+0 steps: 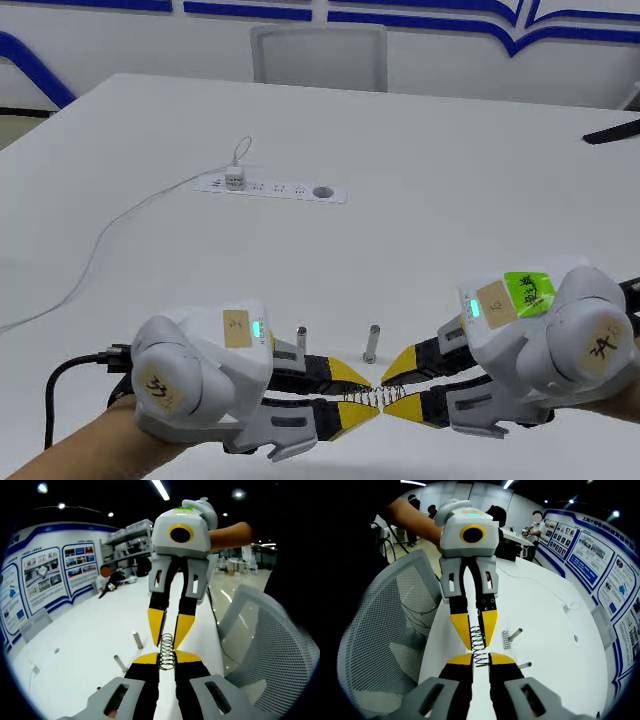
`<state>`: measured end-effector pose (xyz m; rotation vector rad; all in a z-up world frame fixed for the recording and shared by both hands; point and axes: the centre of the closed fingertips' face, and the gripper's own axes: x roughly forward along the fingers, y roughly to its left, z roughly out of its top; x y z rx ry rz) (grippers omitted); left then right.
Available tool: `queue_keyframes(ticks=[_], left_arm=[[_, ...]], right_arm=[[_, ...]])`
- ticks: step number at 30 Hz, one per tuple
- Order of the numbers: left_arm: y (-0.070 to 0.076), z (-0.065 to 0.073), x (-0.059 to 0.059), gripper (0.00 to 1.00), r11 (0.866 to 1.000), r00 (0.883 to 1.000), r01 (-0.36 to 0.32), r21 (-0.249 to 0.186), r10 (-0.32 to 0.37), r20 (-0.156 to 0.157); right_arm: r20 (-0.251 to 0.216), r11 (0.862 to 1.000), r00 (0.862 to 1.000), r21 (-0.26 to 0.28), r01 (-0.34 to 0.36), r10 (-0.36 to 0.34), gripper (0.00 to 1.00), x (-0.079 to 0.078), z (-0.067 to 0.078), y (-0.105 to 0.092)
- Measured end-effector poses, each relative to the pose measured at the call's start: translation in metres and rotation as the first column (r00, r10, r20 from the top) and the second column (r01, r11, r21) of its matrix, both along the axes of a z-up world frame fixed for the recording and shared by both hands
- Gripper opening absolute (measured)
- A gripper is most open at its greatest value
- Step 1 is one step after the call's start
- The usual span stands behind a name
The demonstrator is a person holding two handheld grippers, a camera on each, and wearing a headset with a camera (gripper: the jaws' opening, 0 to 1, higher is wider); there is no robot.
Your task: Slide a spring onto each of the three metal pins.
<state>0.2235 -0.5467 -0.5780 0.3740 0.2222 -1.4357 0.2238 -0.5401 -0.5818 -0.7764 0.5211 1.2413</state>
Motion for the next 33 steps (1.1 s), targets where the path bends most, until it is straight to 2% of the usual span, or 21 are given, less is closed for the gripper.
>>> queue_keyframes(ticks=[3,7,9,10,17,22,25,28,33], left_arm=[[0.001,0.001,0.001,0.1,1.0,1.0,0.003,-0.002,-0.003,0.004],[0.003,0.005,0.002,0.1,1.0,1.0,0.001,-0.014,-0.001,0.005],[0.005,0.004,0.003,0.1,1.0,1.0,0.0,-0.007,0.0,0.007],[0.005,0.003,0.002,0.1,1.0,1.0,0.003,-0.006,-0.003,0.004],[0.007,0.004,0.0,0.1,1.0,1.0,0.008,-0.007,-0.008,-0.002],[0.007,0.002,-0.003,0.1,1.0,1.0,0.021,0.013,-0.021,0.013],[0.008,0.001,-0.006,0.09,0.999,0.999,0.032,0.025,-0.032,0.021],[0.008,0.002,-0.005,0.09,1.0,1.0,0.023,0.016,-0.024,0.015],[0.008,0.0,-0.003,0.1,0.999,0.999,0.018,0.032,-0.019,0.038]], right_arm=[[0.0,1.0,1.0,0.004,-0.001,0.001,0.14,0.001,0.0,0.0],[-0.003,1.0,1.0,-0.023,0.003,-0.003,0.18,0.005,-0.008,-0.006],[-0.007,1.0,1.0,0.007,0.012,-0.012,0.15,0.005,-0.006,-0.005],[-0.028,0.999,0.999,0.04,0.016,-0.015,0.12,0.003,-0.003,-0.002],[-0.055,0.997,0.998,0.072,0.024,-0.02,0.11,0.001,0.001,-0.001],[-0.07,0.995,0.997,0.1,0.02,-0.013,0.11,-0.003,0.007,0.001],[-0.084,0.991,0.996,0.135,0.008,0.004,0.11,-0.009,0.015,0.005],[-0.087,0.988,0.996,0.153,0.014,0.0,0.11,-0.009,0.018,0.006],[-0.106,0.977,0.994,0.212,0.035,-0.012,0.11,-0.009,0.024,0.012]])
